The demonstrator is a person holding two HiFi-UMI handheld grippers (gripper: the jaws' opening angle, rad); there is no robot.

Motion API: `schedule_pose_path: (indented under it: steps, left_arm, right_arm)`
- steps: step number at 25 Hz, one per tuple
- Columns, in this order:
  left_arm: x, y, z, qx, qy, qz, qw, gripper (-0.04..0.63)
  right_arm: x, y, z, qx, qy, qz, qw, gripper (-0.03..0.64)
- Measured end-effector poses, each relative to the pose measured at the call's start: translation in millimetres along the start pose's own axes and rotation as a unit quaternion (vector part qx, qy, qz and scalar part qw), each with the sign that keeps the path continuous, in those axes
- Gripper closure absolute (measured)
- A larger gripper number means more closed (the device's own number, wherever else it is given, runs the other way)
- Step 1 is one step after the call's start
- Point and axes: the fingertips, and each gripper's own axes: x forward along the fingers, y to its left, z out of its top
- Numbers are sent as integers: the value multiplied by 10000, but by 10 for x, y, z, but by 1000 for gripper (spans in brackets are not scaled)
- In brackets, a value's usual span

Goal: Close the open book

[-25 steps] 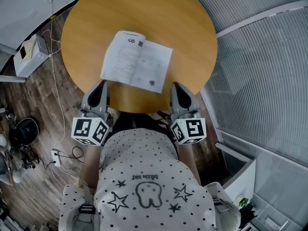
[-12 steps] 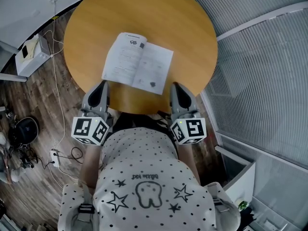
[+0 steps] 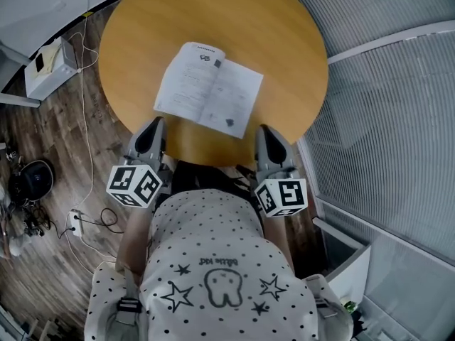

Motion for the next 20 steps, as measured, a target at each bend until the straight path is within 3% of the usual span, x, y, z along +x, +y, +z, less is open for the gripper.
schedule_pose_path:
  steps: [2,3,7,12,16,20]
  left_arm:
    - [8,38,-103,-272,129,-18,9995,555]
    - [22,55,-155,-444,191,-33,9988,488]
    - [89,167,-370,-1029,323,18,9942,463]
    - [225,373,-755,-2462,450,118,9681,420]
    - [323,482,-972,-2551,634,292,9644,408]
    - [441,568,-1167,-3081,732,298,9481,396]
  right_arm:
    - [-14,-7,-19,-2,61,-2,10000,612]
    - [-20,-18,-25,-1,87,-6,10000,612]
    - [-39,-49,-63,-13,164,-24,9999,612]
    - [-59,-91,-119,-39,235,-67,9997,612]
    - [-46,-82,-114,-139,257,-19,9996,612]
    - [-8,-11,-103,-225,303,43,9993,612]
